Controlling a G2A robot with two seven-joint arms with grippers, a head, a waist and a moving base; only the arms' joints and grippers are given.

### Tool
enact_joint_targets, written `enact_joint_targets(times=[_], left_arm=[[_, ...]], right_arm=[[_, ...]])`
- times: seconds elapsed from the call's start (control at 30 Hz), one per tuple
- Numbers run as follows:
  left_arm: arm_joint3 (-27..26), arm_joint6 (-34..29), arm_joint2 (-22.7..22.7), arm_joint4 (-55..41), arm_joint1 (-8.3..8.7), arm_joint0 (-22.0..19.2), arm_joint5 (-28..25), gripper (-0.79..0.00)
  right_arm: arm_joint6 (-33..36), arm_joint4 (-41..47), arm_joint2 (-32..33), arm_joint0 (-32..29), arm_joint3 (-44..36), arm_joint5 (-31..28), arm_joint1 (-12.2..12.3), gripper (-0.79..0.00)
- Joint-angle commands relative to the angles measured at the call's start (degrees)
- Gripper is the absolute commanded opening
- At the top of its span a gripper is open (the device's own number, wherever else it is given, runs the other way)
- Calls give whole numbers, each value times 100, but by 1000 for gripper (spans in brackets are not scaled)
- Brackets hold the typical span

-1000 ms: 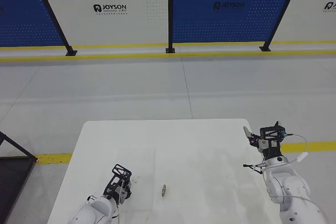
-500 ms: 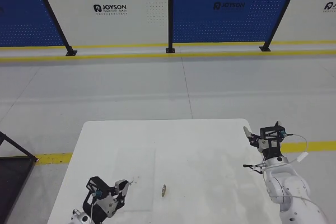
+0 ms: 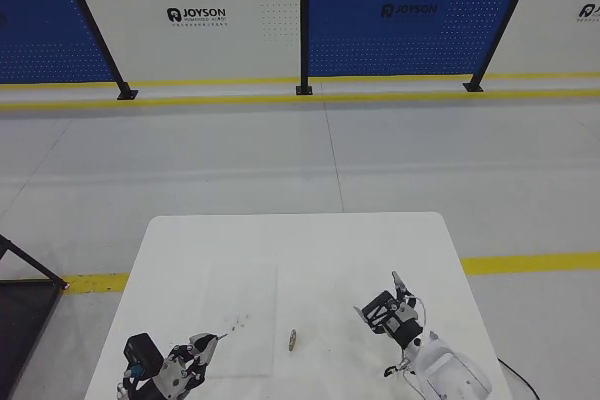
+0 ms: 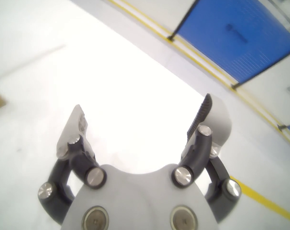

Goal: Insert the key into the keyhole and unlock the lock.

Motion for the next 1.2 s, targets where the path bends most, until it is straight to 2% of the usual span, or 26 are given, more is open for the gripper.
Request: enact_joint_targets(times=[0.0,0.17,0.33,0.47,0.67,0.7,0.73,0.77,0.83,0.93,1.17], left_arm=[[0,1,0,0,0,0,-1,-785],[0,1,0,0,0,0,-1,-785],[0,1,0,0,0,0,-1,-785],[0,1,0,0,0,0,-1,-785],[0,1,0,0,0,0,-1,-785],[0,1,0,0,0,0,-1,-785],[0,1,0,0,0,0,-1,-785],[0,1,0,0,0,0,-1,-785],[0,1,0,0,0,0,-1,-785],[0,1,0,0,0,0,-1,-785],[0,1,0,0,0,0,-1,-785]], right_arm=[[86,-131,-355,-16,-12,-189,-20,0],[270,-190,-1059,141,93,-443,-96,0],[558,261,-1679,487,534,-461,-240,0],[663,534,-2103,733,920,-170,-372,0],[660,930,-2471,931,1315,639,-550,0],[644,1015,-2514,967,1373,744,-578,-18],[622,1052,-2554,1011,1435,842,-603,-105],[583,1111,-2588,1044,1486,946,-628,-274],[529,1238,-2628,1125,1599,1050,-667,-394],[496,1376,-2681,1227,1735,1155,-716,-440],[565,1470,-2788,1392,1960,1214,-783,-459]])
